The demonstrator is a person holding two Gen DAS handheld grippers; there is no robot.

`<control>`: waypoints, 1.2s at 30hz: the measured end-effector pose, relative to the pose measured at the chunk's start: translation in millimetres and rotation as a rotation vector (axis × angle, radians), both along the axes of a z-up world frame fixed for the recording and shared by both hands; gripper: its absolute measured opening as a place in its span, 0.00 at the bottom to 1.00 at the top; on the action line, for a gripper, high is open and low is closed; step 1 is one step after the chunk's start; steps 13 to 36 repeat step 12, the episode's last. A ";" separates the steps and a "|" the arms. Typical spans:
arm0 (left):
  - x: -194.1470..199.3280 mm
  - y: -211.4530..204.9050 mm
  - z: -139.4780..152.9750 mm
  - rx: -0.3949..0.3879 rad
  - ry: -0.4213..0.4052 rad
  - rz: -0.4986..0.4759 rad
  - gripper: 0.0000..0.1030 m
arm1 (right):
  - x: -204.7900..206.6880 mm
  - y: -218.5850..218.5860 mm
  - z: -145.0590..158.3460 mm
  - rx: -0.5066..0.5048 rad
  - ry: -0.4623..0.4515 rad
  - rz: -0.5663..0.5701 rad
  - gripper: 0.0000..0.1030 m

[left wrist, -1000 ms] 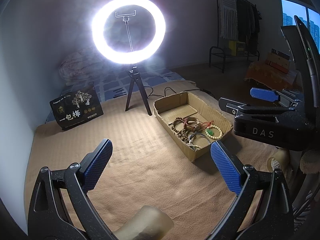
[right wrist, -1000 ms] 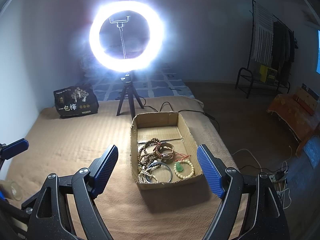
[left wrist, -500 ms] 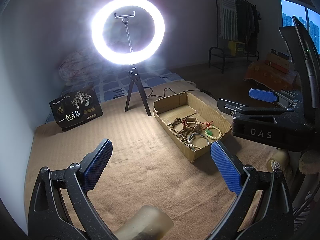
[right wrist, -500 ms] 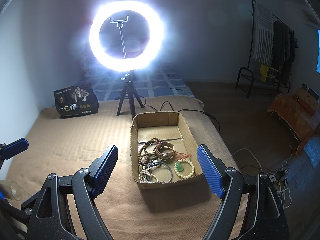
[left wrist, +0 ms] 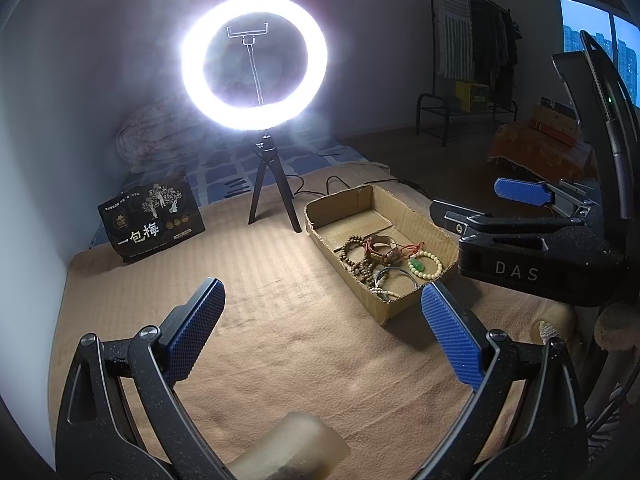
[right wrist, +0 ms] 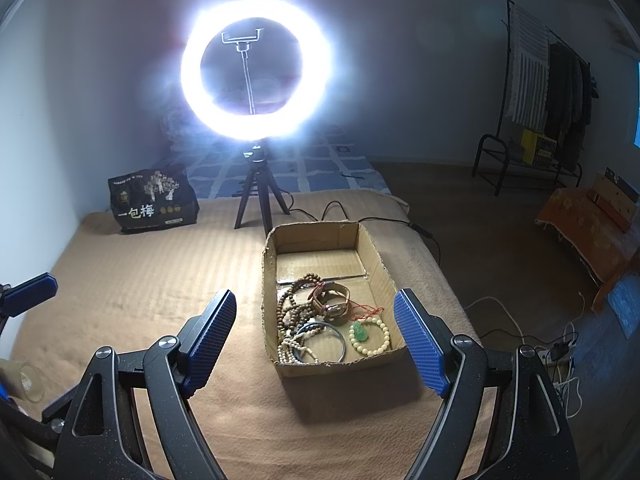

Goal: Organize jewelry

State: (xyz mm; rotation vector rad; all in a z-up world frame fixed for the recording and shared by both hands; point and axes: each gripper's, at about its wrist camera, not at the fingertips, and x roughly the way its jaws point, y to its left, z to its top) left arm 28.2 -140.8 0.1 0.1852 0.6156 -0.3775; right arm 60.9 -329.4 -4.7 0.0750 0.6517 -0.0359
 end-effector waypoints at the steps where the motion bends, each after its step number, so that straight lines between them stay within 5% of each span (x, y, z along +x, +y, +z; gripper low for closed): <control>1: 0.0 -0.2 -0.1 0.001 0.000 0.000 0.98 | -0.5 0.6 -0.1 0.000 0.000 0.000 0.79; 36: -3.3 -1.5 -0.7 0.005 -0.010 -0.008 0.98 | 0.2 0.6 0.0 0.000 0.002 0.000 0.79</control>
